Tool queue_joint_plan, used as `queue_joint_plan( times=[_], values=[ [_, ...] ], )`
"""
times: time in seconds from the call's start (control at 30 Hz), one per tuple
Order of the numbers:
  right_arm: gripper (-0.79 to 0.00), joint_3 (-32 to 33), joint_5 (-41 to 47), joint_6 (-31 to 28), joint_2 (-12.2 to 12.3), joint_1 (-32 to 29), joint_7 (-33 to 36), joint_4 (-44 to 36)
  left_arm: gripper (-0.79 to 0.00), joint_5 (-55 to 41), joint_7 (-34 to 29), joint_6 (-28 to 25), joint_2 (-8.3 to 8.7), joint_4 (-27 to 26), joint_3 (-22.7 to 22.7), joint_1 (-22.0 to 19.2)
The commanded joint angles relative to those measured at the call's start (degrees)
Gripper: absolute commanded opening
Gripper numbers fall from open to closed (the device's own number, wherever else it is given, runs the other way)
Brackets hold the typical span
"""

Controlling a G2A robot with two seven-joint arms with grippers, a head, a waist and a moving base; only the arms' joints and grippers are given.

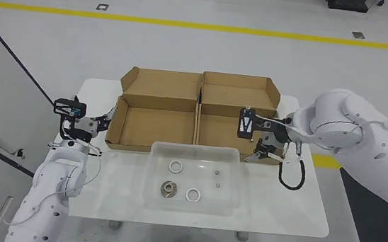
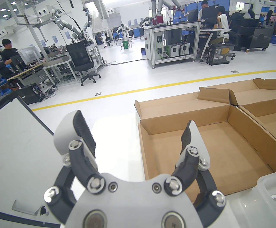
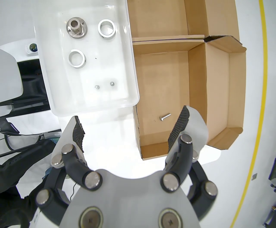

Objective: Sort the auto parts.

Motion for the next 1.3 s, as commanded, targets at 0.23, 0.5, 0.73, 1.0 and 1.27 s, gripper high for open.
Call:
queue_joint_plan(
  times=[0.23, 0.5, 0.73, 1.0, 1.27],
  values=[
    [0.0, -5.7, -0.1, 4.9, -0.7, 4.7, 5.3, -8.9, 0.0, 0.0, 0.0, 0.0, 0.0, 0.0, 0.0, 0.0],
    [0.0, -18.9, 2.7, 8.5, -4.1, 14.3, 9.0, -9.0, 0.0, 0.0, 0.0, 0.0, 0.0, 0.0, 0.0, 0.0],
    [0.0, -27.1, 4.4, 10.1, -7.5, 19.6, 10.6, -6.8, 0.0, 0.0, 0.0, 0.0, 0.0, 0.0, 0.0, 0.0],
    [0.0, -27.1, 1.2, 9.6, -11.4, 15.7, 10.1, -3.0, 0.0, 0.0, 0.0, 0.0, 0.0, 0.0, 0.0, 0.0],
    [-0.277, -27.1, -1.4, 9.6, -14.6, 11.8, 10.0, -0.1, 0.0, 0.0, 0.0, 0.0, 0.0, 0.0, 0.0, 0.0]
  ],
)
